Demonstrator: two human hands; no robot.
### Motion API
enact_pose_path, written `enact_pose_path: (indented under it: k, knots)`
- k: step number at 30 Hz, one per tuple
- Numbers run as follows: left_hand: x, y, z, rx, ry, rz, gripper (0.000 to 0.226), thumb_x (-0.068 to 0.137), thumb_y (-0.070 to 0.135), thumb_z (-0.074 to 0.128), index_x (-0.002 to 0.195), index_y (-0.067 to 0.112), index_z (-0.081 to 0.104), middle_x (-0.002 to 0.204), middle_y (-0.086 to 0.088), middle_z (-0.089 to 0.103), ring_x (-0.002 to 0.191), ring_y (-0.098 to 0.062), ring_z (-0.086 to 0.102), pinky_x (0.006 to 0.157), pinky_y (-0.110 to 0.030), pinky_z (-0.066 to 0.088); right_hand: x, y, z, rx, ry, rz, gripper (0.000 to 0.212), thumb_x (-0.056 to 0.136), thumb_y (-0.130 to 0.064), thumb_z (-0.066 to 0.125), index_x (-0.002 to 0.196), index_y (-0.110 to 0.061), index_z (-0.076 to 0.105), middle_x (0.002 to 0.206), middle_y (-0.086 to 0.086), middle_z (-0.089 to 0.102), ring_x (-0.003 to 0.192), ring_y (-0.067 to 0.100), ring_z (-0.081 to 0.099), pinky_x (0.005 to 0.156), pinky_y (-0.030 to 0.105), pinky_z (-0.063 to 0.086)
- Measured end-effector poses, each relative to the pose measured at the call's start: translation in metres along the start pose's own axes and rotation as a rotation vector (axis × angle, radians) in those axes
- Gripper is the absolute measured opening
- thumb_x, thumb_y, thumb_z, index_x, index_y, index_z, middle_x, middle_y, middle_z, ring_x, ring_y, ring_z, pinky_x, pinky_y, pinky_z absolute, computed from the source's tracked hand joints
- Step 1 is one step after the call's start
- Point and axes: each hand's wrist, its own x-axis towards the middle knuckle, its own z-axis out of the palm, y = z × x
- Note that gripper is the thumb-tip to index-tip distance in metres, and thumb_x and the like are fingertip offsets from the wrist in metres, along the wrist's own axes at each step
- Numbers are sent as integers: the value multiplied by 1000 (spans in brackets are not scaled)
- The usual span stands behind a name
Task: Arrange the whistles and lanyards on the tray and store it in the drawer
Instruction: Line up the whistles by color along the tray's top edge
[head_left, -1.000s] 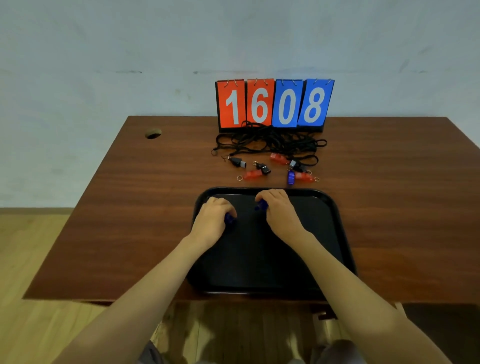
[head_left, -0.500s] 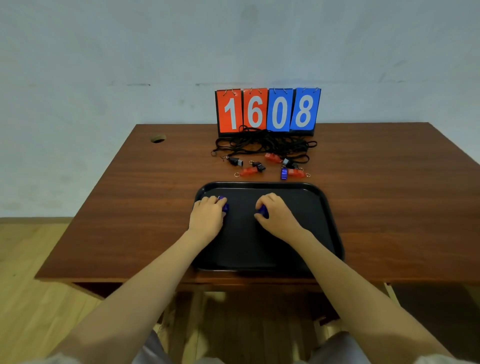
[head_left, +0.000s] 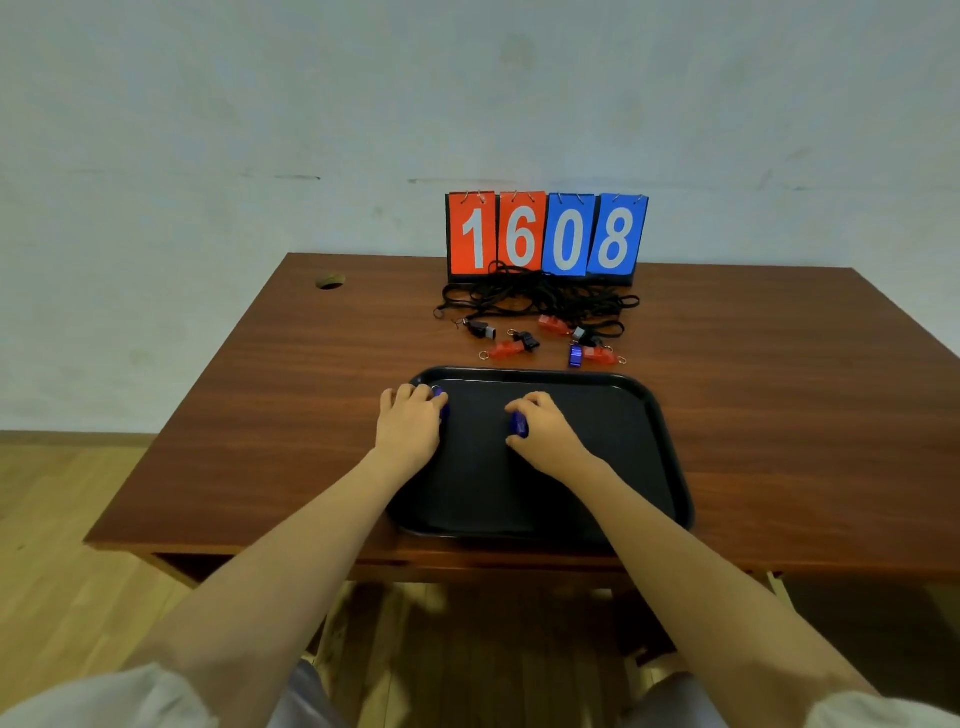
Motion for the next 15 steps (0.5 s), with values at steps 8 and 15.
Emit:
enact_pose_path:
  k: [8,15]
  knots:
    - [5,-7,-4,40,0,-48,50,97,13,40,145,22,33,142,-6,43,133,-29,31,115,-46,18,11,-19,5,8,-20,-17,49,89,-19,63,134,-20,46,138,7,35,125,25,44,103,34,41]
    - [12,-14,1,24,16,-48,49,98,14,39,146,23,31,140,-4,45,132,-28,32,113,-44,21,37,-39,17,-8,10,-39,51,87,-20,65,134,-17,45,136,6,42,125,24,45,103,36,42]
